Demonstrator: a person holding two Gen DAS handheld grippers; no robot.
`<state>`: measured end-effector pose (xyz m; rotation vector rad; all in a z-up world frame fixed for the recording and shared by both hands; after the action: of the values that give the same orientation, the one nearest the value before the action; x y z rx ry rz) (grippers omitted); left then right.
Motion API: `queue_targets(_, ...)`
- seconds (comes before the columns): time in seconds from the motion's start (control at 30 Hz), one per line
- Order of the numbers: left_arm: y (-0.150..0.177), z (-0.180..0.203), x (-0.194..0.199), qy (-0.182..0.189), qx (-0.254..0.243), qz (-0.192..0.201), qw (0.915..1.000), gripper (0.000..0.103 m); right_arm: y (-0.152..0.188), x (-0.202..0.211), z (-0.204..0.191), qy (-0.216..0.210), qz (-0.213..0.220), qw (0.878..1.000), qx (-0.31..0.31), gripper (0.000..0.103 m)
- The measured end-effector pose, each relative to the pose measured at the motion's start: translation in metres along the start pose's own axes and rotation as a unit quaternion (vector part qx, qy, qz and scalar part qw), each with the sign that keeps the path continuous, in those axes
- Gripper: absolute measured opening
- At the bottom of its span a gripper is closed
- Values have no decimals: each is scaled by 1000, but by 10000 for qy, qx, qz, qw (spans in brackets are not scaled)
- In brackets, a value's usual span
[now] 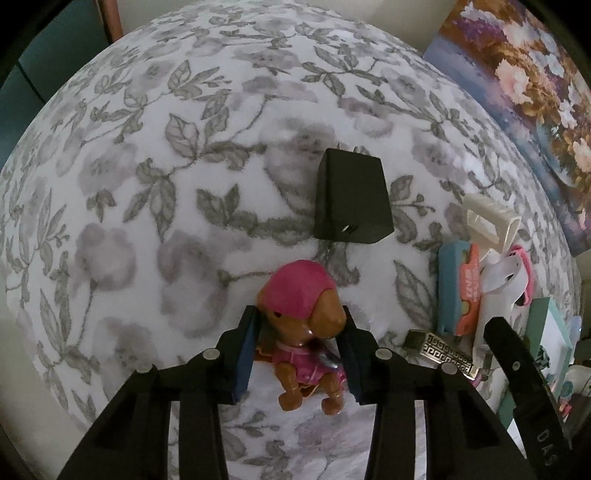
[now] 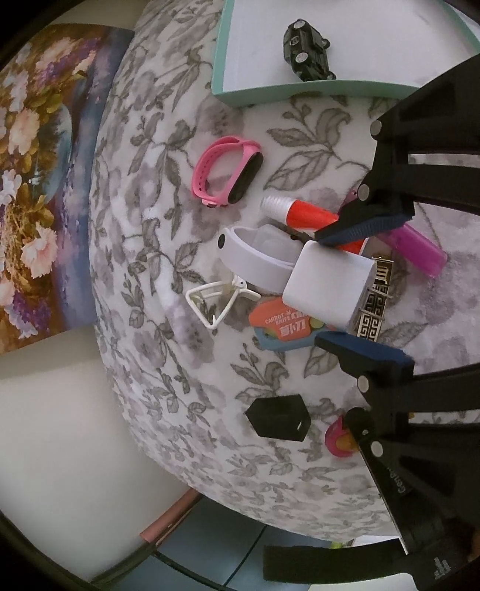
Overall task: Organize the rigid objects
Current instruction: 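Grasp the white plug charger with the right gripper while the left holds the dog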
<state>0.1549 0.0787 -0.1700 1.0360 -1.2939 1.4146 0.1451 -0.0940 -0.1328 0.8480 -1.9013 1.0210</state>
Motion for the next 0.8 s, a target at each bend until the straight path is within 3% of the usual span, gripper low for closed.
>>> queue_targets(0.07,2,-3,6,38,3,76,10000,32,0,2,3,-73,-24,10000,-63,49)
queue_targets(0.23,-5,1,18,-76,-137,248,9996,32,-2,11,7,-274,3,9995,-181,35)
queue_targets(0.57,-14,3,28,23,-35,424,9991,32,-3,14,13,-461,-60,9986,-250,33)
queue_targets(0.8,-4,-2,24,115,77,300,9995,32,-5,11,11,-502,-93,9982,-305,36)
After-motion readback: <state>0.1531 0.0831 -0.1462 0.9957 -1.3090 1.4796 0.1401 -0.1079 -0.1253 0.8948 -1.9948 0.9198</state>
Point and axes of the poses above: each gripper's, at about its wrist camera, not at the fingertips, and x roughly against the way its jaws point, z to its right, y to its underside, the point moved 6 cm from there along -x, roughly the way its jaws point, and after that the axes turned 14 degrees about -x, right-handed, at the moved point
